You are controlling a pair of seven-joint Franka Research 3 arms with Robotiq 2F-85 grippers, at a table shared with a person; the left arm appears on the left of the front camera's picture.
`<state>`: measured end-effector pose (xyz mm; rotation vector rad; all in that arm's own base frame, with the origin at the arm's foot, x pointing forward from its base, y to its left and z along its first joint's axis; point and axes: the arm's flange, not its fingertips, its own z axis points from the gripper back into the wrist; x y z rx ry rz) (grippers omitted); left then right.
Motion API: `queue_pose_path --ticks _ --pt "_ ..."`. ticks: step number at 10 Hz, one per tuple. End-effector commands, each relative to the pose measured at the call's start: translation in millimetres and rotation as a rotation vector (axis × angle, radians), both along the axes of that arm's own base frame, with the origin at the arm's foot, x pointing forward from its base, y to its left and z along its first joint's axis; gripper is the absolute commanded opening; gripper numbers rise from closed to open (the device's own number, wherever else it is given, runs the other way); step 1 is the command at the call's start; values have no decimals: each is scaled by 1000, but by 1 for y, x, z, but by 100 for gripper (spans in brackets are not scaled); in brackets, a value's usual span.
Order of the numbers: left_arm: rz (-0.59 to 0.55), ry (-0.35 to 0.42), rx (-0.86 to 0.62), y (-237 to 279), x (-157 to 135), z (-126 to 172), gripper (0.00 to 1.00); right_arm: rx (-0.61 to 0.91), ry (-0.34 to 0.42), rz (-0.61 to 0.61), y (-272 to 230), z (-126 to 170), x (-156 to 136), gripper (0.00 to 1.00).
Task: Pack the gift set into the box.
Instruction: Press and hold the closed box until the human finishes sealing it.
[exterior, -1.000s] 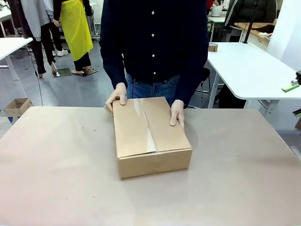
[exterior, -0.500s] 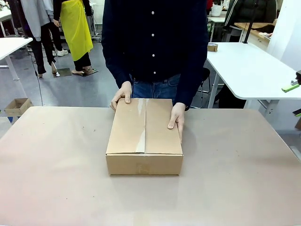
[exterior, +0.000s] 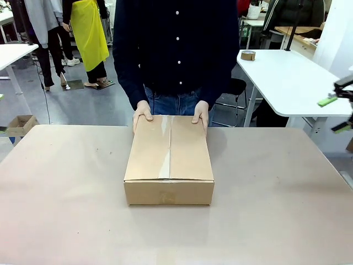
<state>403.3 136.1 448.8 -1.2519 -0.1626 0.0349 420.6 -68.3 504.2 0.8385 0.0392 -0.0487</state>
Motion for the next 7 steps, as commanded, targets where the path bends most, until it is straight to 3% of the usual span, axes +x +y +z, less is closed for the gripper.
queue_pose_path --ticks 1,2,3,4,5,6,7 --pt "-119 -351 38 -110 -2 10 100 -67 -281 401 107 3 25 100" --pt "-158 -458 30 -159 -10 -1 100 -10 -398 685 144 -8 28 100" --pt "-137 -589 55 -194 -19 -13 100 90 -573 767 171 -21 30 100" --pt "-89 -720 58 -215 -25 -23 100 97 -702 872 191 -38 24 100" --pt "23 -873 82 -220 -25 -28 100 62 -790 882 199 -44 15 100" --pt "158 -863 133 -190 -18 -21 100 -339 -704 615 167 -22 8 100" --pt "-74 -691 110 -220 -27 -13 100 -92 -472 689 222 -28 19 100"
